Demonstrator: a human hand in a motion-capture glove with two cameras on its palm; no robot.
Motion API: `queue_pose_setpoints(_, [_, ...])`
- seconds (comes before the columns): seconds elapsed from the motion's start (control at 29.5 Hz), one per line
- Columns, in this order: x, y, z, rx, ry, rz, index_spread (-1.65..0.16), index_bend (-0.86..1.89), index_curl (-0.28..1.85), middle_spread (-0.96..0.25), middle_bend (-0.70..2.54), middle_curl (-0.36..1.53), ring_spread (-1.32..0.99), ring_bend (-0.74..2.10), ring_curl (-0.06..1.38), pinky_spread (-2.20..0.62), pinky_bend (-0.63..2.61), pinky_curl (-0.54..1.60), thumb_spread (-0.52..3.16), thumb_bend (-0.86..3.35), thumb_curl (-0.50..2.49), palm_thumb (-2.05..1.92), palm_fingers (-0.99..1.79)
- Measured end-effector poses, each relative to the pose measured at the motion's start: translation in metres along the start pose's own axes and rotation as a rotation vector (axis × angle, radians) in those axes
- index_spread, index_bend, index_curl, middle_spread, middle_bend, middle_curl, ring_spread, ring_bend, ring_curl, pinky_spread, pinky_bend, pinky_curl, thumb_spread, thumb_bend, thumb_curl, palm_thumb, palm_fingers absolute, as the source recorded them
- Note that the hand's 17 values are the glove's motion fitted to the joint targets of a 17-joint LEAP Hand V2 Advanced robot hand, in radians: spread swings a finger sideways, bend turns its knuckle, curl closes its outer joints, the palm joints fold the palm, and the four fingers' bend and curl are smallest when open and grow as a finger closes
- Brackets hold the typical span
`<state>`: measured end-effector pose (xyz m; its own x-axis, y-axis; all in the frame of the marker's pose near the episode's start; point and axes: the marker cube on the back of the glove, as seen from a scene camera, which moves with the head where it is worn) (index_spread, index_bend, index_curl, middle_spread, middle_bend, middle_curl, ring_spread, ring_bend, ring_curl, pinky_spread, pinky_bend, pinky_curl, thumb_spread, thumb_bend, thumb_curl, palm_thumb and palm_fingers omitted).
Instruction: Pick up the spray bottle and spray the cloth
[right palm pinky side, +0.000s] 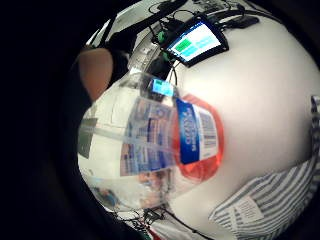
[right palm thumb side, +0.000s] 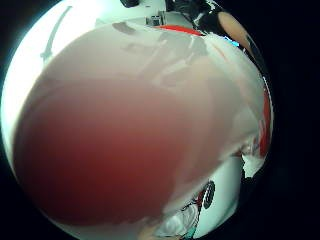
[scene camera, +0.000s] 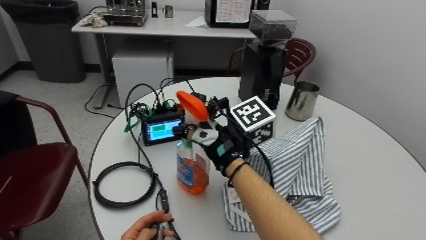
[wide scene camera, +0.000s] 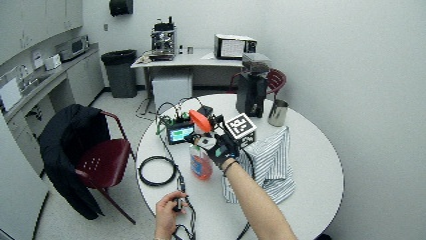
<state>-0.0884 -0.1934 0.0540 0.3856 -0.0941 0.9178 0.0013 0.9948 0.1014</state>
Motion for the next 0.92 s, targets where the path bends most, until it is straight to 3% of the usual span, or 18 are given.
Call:
queue_pose_setpoints(0.44, [-0.003, 0.024, -0.016, -0.002, 0.022, -0.039, -0.39, 0.07, 0.14, -0.12, 0.37, 0.44, -0.09, 0.5, 0.41, 0.14, 0.39, 0.39, 0.85, -0.03, 0.61, 0.94, 0.58])
queue_pose_setpoints(0.92, [-0.001, 0.103, -0.015, -0.044, 0.202, -0.081, -0.39, 0.09, 0.14, -0.07, 0.26, 0.4, -0.03, 0.44, 0.38, 0.15, 0.52, 0.41, 0.9, -0.03, 0.55, 0.9, 0.46])
